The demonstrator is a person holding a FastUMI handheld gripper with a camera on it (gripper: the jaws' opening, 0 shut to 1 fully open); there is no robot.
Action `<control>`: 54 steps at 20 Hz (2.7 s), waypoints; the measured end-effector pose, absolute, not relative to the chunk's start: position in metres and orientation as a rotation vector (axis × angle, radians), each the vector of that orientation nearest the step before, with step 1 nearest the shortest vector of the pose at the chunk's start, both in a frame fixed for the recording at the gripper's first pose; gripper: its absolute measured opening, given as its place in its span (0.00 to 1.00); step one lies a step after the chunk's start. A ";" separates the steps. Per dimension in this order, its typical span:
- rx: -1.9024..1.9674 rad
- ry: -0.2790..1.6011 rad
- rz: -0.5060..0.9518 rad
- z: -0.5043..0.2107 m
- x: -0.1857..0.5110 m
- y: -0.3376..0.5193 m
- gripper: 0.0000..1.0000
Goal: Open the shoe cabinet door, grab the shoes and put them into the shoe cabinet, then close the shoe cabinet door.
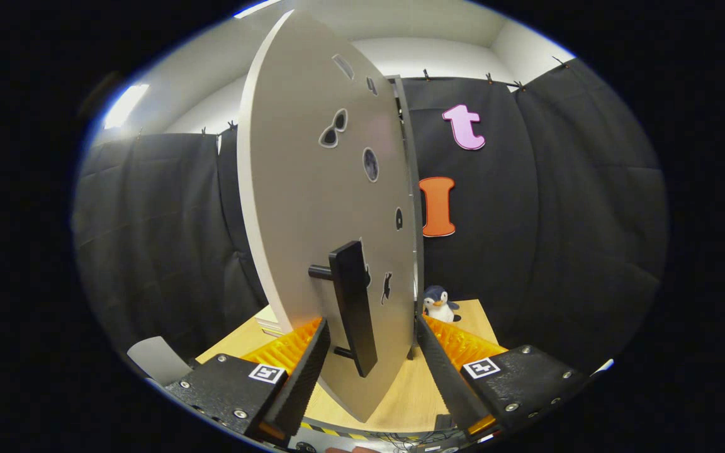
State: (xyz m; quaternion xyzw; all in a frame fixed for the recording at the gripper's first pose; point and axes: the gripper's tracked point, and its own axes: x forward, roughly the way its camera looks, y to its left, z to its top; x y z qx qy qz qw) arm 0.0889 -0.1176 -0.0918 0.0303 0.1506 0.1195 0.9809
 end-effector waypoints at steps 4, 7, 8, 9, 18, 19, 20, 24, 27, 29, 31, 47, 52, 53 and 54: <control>0.052 0.300 0.196 -0.092 0.103 -0.079 0.88; 0.078 0.293 0.168 -0.097 0.120 -0.053 0.88; 0.094 0.289 0.162 -0.098 0.125 -0.042 0.88; 0.112 0.284 0.158 -0.098 0.133 -0.031 0.88; 0.066 0.261 0.093 -0.100 0.188 0.048 0.92; 0.050 0.261 0.074 -0.099 0.192 0.052 0.92; 0.036 0.261 0.061 -0.097 0.193 0.064 0.92; 0.002 0.262 0.060 -0.093 0.189 0.085 0.88; -0.006 0.272 0.069 -0.095 0.193 0.093 0.88; 0.015 0.290 0.094 -0.097 0.195 0.100 0.88; -0.002 0.292 0.088 -0.097 0.200 0.102 0.88; 0.055 0.315 0.058 -0.105 0.255 0.122 0.88; 0.086 0.316 0.054 -0.106 0.269 0.127 0.88; 0.085 0.313 0.053 -0.106 0.271 0.127 0.88; 0.085 0.315 0.050 -0.106 0.273 0.127 0.88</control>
